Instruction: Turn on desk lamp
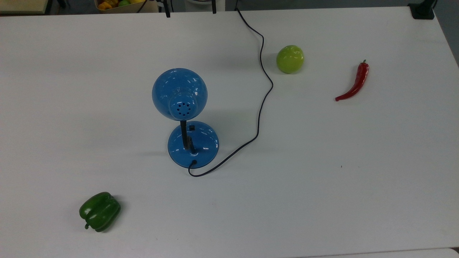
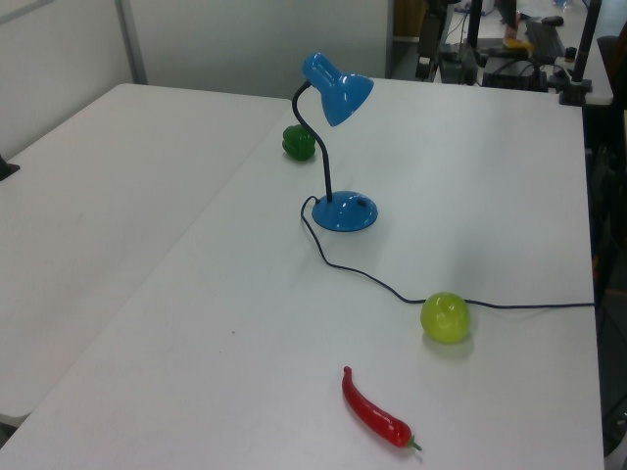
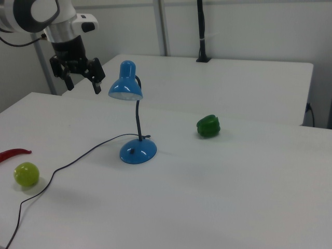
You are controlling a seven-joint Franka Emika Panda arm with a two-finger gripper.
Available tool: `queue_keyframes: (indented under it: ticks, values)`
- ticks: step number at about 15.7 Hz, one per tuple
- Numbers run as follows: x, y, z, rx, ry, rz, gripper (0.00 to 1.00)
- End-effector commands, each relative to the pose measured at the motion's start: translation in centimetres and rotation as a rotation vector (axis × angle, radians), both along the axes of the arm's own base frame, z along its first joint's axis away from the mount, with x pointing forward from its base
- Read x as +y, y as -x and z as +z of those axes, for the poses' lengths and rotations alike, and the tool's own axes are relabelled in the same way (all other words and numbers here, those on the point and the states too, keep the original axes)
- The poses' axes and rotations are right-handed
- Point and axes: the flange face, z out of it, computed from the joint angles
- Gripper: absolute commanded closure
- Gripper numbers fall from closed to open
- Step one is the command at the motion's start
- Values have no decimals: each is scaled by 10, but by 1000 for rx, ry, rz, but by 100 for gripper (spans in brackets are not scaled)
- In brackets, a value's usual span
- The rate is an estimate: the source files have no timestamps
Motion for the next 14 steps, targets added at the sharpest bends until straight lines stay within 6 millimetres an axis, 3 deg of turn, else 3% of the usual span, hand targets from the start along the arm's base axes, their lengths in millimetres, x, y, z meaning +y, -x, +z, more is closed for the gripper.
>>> queue_keyframes:
  ticks: [1,14]
  values:
    - [2,6,-1,11,-10,23,0]
    - [3,10,-1,14,-10,24,0]
